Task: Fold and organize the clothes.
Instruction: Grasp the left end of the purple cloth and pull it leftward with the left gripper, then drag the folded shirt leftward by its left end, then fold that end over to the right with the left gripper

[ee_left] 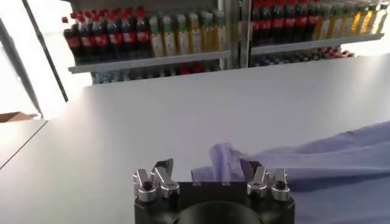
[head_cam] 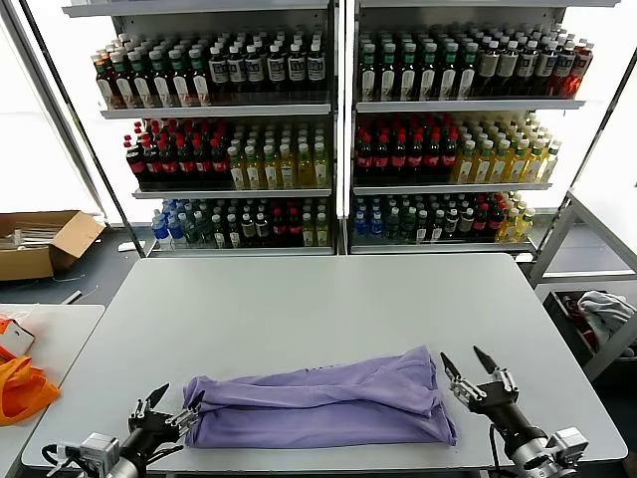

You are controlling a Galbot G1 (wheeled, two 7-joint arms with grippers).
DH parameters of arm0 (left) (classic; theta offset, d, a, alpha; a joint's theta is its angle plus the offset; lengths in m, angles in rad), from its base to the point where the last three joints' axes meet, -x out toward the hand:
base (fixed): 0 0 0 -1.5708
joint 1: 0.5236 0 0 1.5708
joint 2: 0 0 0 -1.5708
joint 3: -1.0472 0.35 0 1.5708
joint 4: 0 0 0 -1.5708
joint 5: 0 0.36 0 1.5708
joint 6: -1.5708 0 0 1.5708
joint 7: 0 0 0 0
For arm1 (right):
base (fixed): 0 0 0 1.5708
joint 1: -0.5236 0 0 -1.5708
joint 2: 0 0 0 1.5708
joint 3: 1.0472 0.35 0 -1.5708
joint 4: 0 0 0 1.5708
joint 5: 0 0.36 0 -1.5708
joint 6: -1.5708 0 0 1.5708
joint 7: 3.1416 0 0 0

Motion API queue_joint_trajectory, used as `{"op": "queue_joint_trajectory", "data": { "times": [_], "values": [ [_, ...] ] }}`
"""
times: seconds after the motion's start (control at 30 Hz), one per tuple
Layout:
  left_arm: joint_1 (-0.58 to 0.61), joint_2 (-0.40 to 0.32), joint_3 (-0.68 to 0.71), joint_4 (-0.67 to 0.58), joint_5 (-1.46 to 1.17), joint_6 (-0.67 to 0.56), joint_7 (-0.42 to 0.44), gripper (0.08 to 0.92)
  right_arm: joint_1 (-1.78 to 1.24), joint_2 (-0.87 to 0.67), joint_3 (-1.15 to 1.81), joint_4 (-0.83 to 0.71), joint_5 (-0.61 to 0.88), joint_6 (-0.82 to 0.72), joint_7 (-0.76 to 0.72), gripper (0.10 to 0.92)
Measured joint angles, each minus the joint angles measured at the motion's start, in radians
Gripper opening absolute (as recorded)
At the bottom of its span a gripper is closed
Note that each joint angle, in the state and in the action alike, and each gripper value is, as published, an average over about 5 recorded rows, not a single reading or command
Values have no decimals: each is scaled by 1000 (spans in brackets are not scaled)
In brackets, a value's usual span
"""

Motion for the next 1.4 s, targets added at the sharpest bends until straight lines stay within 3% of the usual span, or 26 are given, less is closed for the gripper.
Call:
{"op": "queue_joint_trajectory", "data": {
  "times": [0.1,0.33,0.7,0.93,1.13,1.4],
  "values": [
    [3,-50,36,0,2,-8,-65,806,-15,20,21,-4,-2,36,1,819],
    [-18,-133,114,3,-32,12,-200,815,-44,49,53,-5,-1,88,1,823],
    [-58,-178,185,11,-97,53,-293,516,-56,63,68,-2,8,121,3,823],
    [-98,-171,178,36,-166,71,-274,308,-63,58,75,2,15,130,3,823],
    [-153,-115,120,75,-210,84,-194,141,-66,50,87,14,26,133,6,823],
    [-227,34,-47,174,-239,70,-36,97,-67,46,96,21,30,135,8,823]
  ]
}}
